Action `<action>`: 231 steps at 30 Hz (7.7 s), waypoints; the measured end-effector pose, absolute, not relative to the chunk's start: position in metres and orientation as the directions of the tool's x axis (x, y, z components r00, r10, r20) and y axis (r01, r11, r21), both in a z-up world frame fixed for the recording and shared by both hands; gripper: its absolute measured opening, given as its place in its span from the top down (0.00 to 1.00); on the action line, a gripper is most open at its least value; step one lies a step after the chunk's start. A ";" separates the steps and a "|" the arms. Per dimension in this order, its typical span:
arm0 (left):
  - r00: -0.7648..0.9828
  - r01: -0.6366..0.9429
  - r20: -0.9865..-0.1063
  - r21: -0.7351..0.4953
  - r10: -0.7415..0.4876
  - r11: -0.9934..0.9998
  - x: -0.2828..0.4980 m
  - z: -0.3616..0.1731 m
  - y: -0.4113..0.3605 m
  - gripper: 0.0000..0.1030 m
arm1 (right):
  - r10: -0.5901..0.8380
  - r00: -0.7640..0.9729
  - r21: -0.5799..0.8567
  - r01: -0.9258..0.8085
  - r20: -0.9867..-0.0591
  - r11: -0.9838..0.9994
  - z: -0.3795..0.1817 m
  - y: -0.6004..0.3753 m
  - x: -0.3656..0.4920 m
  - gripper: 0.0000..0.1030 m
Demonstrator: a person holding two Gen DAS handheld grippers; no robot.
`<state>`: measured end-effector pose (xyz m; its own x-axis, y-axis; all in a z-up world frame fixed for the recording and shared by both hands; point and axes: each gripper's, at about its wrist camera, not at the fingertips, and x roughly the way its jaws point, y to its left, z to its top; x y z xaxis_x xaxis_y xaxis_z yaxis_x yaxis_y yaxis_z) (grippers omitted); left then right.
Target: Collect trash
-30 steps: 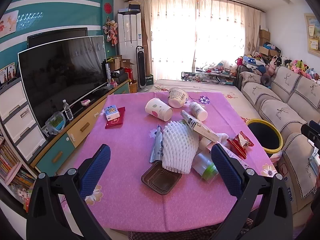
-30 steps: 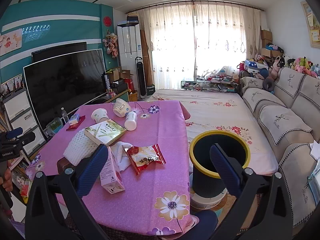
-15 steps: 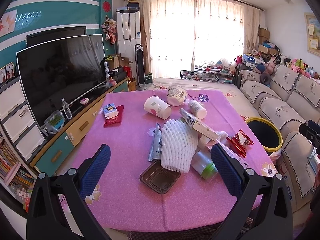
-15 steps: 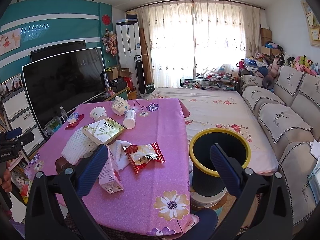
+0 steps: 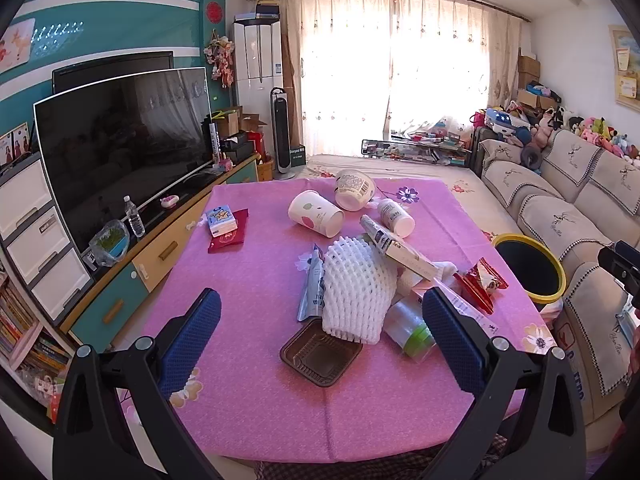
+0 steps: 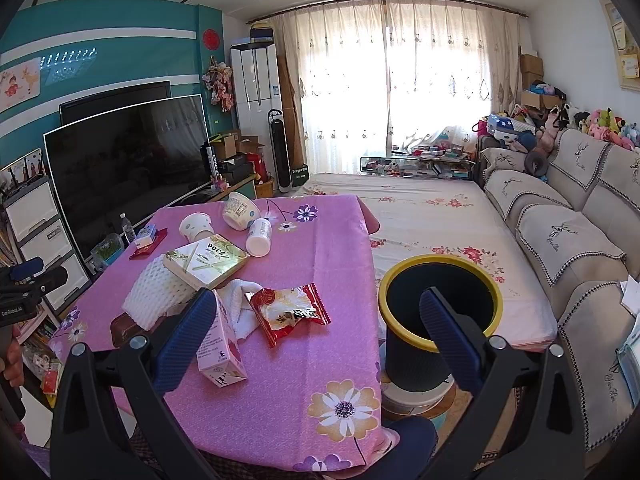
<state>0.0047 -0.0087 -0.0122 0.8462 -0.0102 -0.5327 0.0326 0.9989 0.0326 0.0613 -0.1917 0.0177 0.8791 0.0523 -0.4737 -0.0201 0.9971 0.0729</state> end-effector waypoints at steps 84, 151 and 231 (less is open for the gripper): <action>0.774 0.046 -0.634 0.036 -0.013 0.998 0.084 -0.049 -0.018 0.04 | 0.286 0.467 0.090 -0.398 -0.836 0.913 -0.110 -0.157 0.252 0.34; 0.732 0.245 -0.678 0.167 -0.070 0.955 0.134 -0.056 -0.122 0.04 | -0.009 0.561 0.097 0.158 -0.827 0.983 -0.116 -0.365 0.286 0.10; 0.521 0.582 -0.788 0.045 -0.329 0.812 0.266 -0.102 -0.437 0.08 | -0.210 0.683 0.050 0.340 -0.700 0.939 -0.037 -0.470 0.165 0.09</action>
<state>0.2657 -0.4371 -0.1023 0.5209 -0.3293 -0.7875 0.5817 0.8122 0.0451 0.1647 -0.4697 -0.0373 0.6827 -0.2098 -0.6999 0.3396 0.9392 0.0497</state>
